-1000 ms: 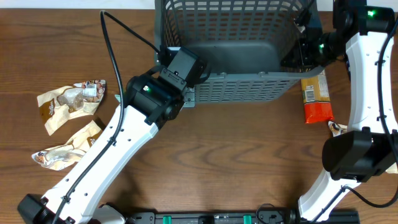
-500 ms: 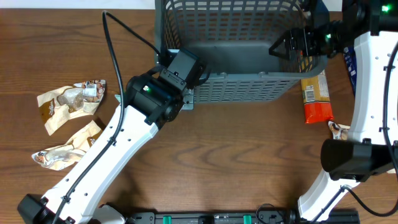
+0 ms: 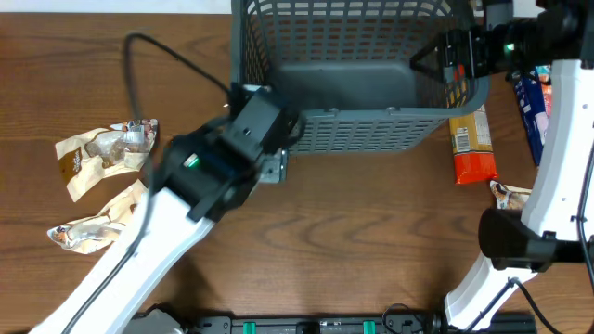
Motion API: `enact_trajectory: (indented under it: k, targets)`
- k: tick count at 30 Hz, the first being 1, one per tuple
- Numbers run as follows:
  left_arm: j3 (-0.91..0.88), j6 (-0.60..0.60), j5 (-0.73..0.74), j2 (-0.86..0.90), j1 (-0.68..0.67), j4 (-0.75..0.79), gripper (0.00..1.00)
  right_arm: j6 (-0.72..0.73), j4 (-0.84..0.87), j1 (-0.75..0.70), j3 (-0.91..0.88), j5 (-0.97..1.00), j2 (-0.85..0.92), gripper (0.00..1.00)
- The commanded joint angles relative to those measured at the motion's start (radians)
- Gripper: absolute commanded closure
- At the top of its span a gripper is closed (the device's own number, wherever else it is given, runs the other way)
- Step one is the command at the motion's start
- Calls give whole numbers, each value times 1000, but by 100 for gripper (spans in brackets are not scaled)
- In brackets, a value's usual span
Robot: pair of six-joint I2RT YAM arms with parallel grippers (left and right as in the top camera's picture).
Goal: Pack container
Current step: 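Release the basket and retract both grippers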
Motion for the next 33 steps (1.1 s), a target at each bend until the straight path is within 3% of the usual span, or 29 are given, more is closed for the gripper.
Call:
enact_trajectory:
  k: [1,7,12,16,24,33]
  targets:
    - [15,-6,-10,-106,-2,-25,2,75,-6,5,54,122,-87,1]
    - [15,-5,-48,-263,-2,-64,1,128,-6,2,55,368,-222,1]
    - [15,-6,-179,-348,-2,-159,1,178,-6,-45,55,545,-307,1]
    - [15,-5,-248,-387,-2,-246,1,179,-6,-130,55,566,-324,1]
    - [15,-5,-248,-403,-2,-349,1,178,43,-296,-10,592,-287,1]
    - [15,-5,-247,-403,-2,-426,1,87,68,-331,-64,544,-198,1]
